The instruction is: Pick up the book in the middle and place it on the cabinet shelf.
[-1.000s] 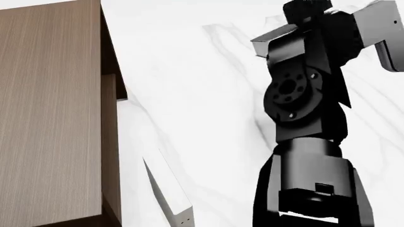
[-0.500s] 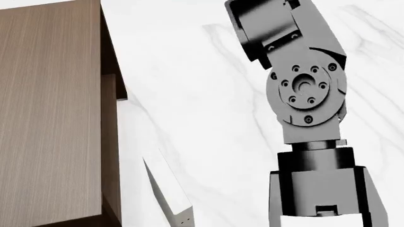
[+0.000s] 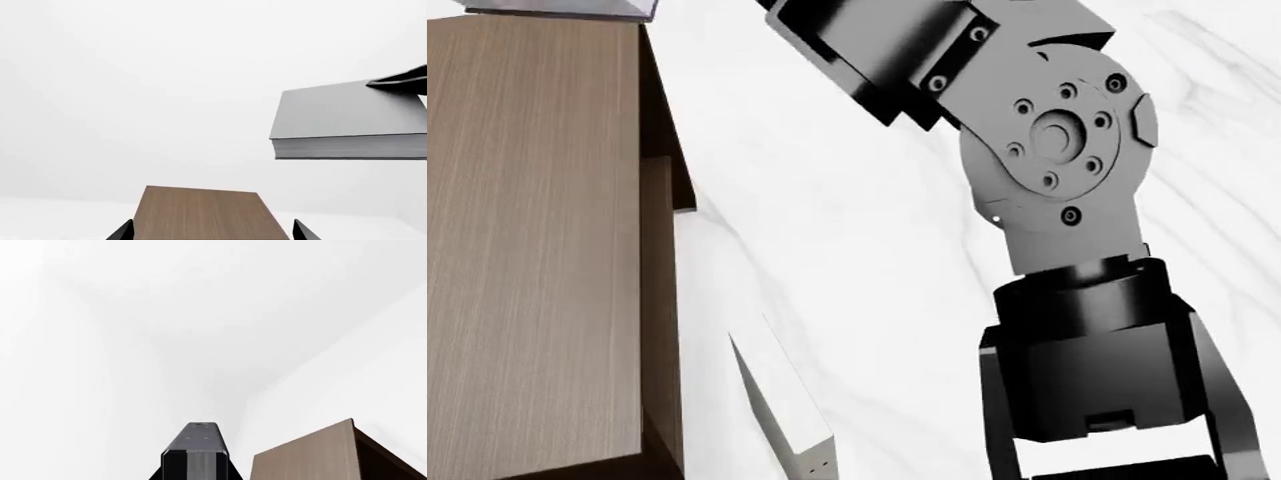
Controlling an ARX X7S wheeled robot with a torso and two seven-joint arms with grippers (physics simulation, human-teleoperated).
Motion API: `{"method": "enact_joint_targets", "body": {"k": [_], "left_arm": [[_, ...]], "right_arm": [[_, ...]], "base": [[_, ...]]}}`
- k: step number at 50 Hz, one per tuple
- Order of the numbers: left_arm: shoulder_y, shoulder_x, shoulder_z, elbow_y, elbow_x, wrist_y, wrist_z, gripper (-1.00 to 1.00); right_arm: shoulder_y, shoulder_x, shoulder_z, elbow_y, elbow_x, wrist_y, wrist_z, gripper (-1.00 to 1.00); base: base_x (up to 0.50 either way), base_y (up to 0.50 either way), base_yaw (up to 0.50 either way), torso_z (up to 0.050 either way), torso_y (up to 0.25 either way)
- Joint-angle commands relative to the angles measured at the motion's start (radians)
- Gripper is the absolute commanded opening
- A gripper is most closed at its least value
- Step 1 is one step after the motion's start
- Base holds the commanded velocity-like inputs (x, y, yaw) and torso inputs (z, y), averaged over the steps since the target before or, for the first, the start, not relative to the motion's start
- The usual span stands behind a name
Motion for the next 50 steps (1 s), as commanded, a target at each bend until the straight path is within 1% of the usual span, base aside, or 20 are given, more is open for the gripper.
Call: {"method": "enact_joint_targets", "body": {"k": [1, 10, 18, 21, 29, 33, 39, 50], "left_arm": [[-0.001, -0.002, 0.004, -0.001, -0.003, 0.002, -0.002, 1.0], [0.002, -0.004, 0.005, -0.001, -0.002, 0.007, -0.003, 1.0], [0.001, -0.005, 0.007, -0.002, -0.005, 0.008, -0.005, 1.0], [0.003, -0.006, 0.003, -0.003, -0.008, 0.011, -0.005, 1.0], [-0.001, -0.012, -0.008, -0.002, -0.021, 0.011, -0.012, 1.0], [0.001, -0.007, 0.007, -0.005, -0.011, 0.014, -0.008, 1.0], [0.002, -0.012, -0.003, -0.01, -0.018, 0.018, -0.009, 1.0], [0.001, -0.014, -0.005, -0.009, -0.026, 0.02, -0.014, 1.0]], "right_arm": [[0.058, -0.024, -0.021, 0.043, 0.054, 0.05, -0.014, -1.0], [0.076, -0.042, -0.09, 0.086, 0.083, 0.012, -0.027, -1.0], [0.11, -0.044, -0.212, 0.136, 0.165, -0.051, -0.046, -1.0], [0.125, -0.048, -0.296, 0.158, 0.223, -0.096, -0.066, -1.0], [0.143, -0.047, -0.467, 0.207, 0.343, -0.178, -0.114, -1.0], [0.169, -0.048, -0.6, 0.248, 0.441, -0.23, -0.154, -1.0], [0.21, -0.049, -0.813, 0.28, 0.599, -0.311, -0.218, -1.0], [0.293, -0.049, -1.156, 0.286, 0.88, -0.423, -0.311, -1.0]], "base": [[0.0, 0.0, 0.0, 0.0, 0.0], [0.0, 0.0, 0.0, 0.0, 0.001], [0.0, 0.0, 0.0, 0.0, 0.001], [0.0, 0.0, 0.0, 0.0, 0.0], [0.0, 0.0, 0.0, 0.0, 0.001], [0.0, 0.0, 0.0, 0.0, 0.0], [0.0, 0.0, 0.0, 0.003, 0.002], [0.0, 0.0, 0.0, 0.0, 0.001]]}}
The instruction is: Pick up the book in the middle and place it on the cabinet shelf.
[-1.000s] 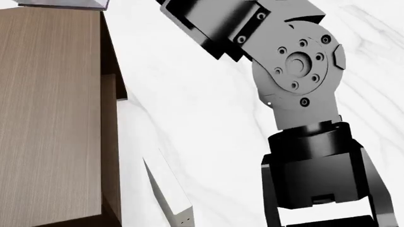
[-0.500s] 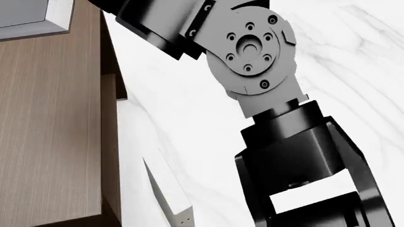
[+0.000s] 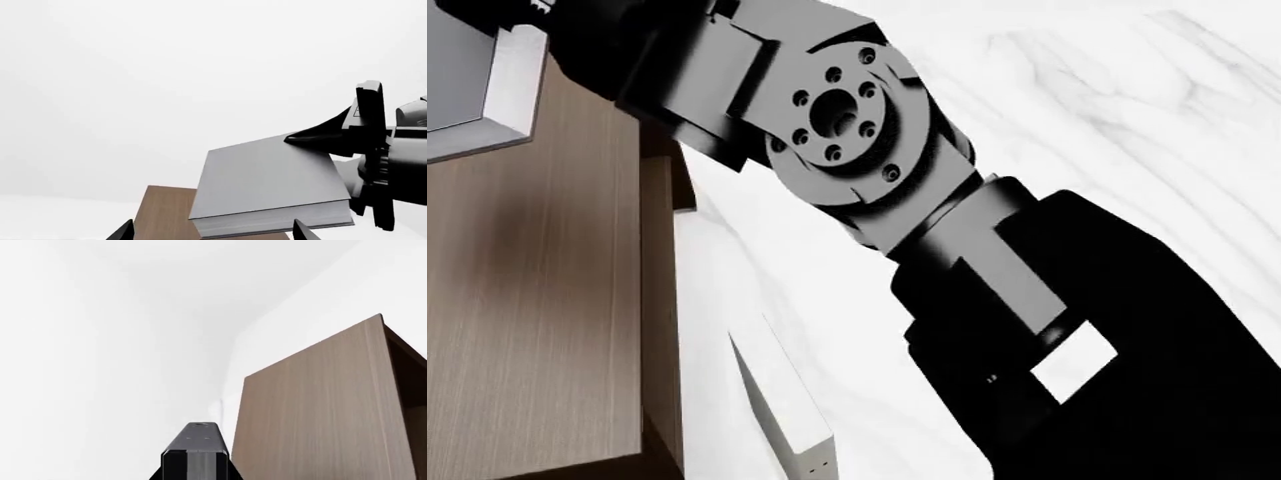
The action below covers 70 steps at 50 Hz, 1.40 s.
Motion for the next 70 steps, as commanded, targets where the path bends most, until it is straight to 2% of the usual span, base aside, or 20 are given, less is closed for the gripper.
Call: {"method": "enact_joint_targets", "body": {"k": [1, 6, 11, 70], "left_arm": [[-0.001, -0.002, -0.001, -0.002, -0.006, 0.003, -0.003, 1.0], [-0.001, -0.003, -0.004, -0.006, -0.009, 0.006, -0.004, 1.0], [0.002, -0.002, 0.0, -0.006, -0.008, 0.009, -0.003, 1.0], [0.0, -0.017, 0.0, -0.003, -0.027, 0.021, -0.021, 1.0]], "right_arm": [[0.093, -0.002, -0.293, 0.016, 0.27, -0.129, -0.133, -1.0], [0.099, -0.002, -0.375, -0.002, 0.33, -0.158, -0.155, -1.0], [0.088, -0.002, -0.398, -0.013, 0.347, -0.17, -0.156, -1.0], [0.0, -0.002, -0.401, 0.003, 0.357, -0.165, -0.09, -1.0]], "base": [[0.0, 0.0, 0.0, 0.0, 0.0], [0.0, 0.0, 0.0, 0.0, 0.002], [0.0, 0.0, 0.0, 0.0, 0.0], [0.0, 0.0, 0.0, 0.0, 0.001]]}}
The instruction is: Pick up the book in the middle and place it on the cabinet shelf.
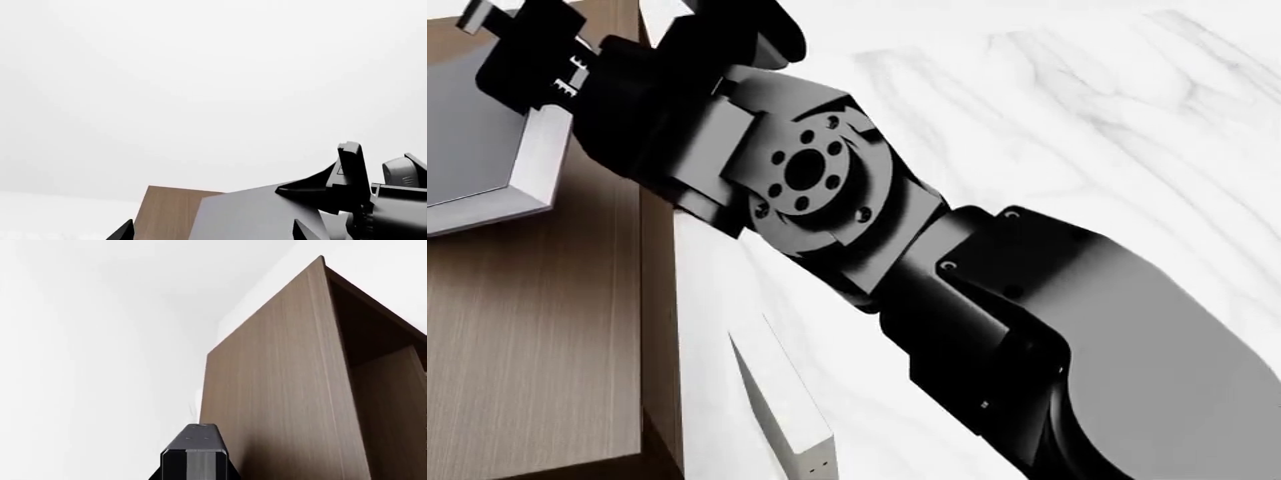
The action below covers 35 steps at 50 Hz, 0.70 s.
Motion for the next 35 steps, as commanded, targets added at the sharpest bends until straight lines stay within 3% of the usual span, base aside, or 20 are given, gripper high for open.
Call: {"method": "enact_joint_targets", "body": {"k": [1, 34, 35], "left_arm": [[0.001, -0.002, 0.003, -0.002, 0.001, 0.003, -0.002, 1.0], [0.003, -0.006, 0.015, -0.007, 0.005, 0.013, -0.003, 1.0], [0.003, -0.005, 0.015, -0.008, 0.006, 0.014, -0.003, 1.0]], "right_arm": [[-0.013, -0.001, 0.002, 0.021, -0.011, 0.005, 0.006, -1.0], [-0.036, -0.001, 0.0, 0.052, -0.016, 0.008, 0.029, -1.0], [-0.035, -0.001, 0.0, 0.053, -0.019, 0.006, 0.025, 1.0]], "base": [[0.0, 0.0, 0.0, 0.0, 0.0], [0.0, 0.0, 0.0, 0.0, 0.0], [0.0, 0.0, 0.0, 0.0, 0.0]]}}
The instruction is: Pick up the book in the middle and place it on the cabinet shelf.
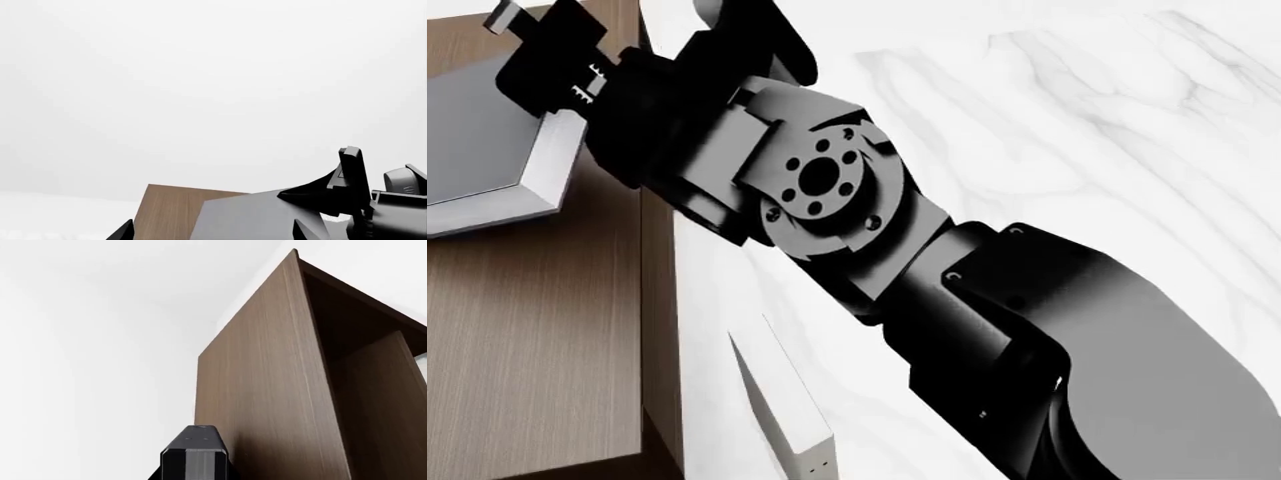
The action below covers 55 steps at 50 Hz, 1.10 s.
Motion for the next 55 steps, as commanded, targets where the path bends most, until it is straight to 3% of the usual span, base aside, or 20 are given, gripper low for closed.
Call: {"method": "enact_joint_targets", "body": {"k": [1, 39, 55], "left_arm": [[0.0, -0.003, 0.003, -0.001, -0.001, 0.002, -0.001, 1.0], [0.005, -0.006, 0.027, -0.003, 0.02, 0.012, -0.002, 1.0], [0.002, -0.011, 0.031, -0.008, 0.027, 0.012, -0.005, 1.0]], "right_arm": [[0.001, 0.0, -0.04, 0.027, -0.047, -0.001, 0.004, 1.0], [0.018, 0.003, -0.047, 0.197, -0.029, 0.061, -0.048, 1.0], [-0.019, 0.148, -0.01, -0.001, -0.043, -0.061, -0.014, 1.0]], "base": [[0.0, 0.0, 0.0, 0.0, 0.0], [0.0, 0.0, 0.0, 0.0, 0.001], [0.0, 0.0, 0.0, 0.0, 0.0]]}}
